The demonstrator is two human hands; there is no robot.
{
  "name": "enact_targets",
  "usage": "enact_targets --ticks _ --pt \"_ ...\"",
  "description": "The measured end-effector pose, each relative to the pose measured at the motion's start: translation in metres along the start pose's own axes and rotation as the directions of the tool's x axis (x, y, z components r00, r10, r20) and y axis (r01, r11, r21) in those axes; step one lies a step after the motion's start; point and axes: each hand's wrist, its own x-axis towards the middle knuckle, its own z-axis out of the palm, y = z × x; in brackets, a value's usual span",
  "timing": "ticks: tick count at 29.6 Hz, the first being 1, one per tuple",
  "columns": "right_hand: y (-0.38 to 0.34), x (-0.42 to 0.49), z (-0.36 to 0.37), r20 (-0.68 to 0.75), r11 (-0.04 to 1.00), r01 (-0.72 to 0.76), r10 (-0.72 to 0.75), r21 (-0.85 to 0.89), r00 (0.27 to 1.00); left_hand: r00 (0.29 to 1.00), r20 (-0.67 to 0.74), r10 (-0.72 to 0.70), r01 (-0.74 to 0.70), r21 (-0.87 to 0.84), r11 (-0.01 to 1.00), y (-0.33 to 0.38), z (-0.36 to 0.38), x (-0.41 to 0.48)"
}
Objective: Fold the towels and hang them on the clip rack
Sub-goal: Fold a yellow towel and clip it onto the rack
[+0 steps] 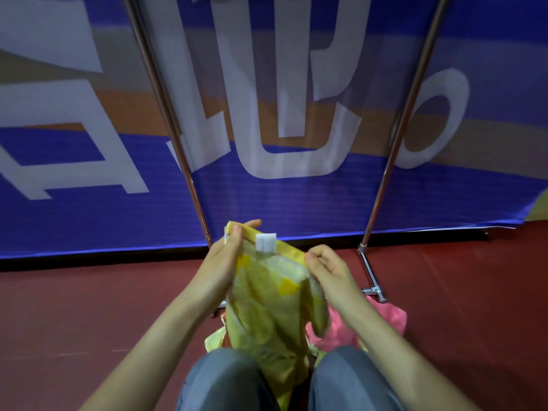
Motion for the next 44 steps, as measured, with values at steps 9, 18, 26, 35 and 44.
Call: enact_targets --ticks 9,18,26,35,44 --pt "-0.045 -0.001 -0.027 0.051 0.990 0.069 -0.063 -0.121 0.997 0.974 -0.112 0.197 -0.175 0.184 0.967 0.035 0.000 -0.022" --pt "-0.054 -0.016 -0.067 0.281 0.952 0.016 0.073 -0.304 0.957 0.961 -0.142 0.236 -0.211 0.170 0.963 0.055 -0.005 -0.030" --pt "-0.036 -0.023 -0.110 0.319 0.907 -0.033 0.182 -0.419 0.930 0.930 -0.275 0.242 -0.200 0.170 0.965 0.064 -0.029 -0.030" --pt "-0.021 -0.030 -0.126 0.033 0.877 -0.079 0.107 -0.475 0.994 0.957 -0.225 0.183 -0.115 0.286 0.951 0.058 -0.055 -0.031" --pt "-0.069 -0.032 -0.062 0.035 0.978 -0.046 0.054 -0.202 0.998 0.990 -0.125 0.066 -0.047 0.148 0.988 0.018 0.001 -0.047"
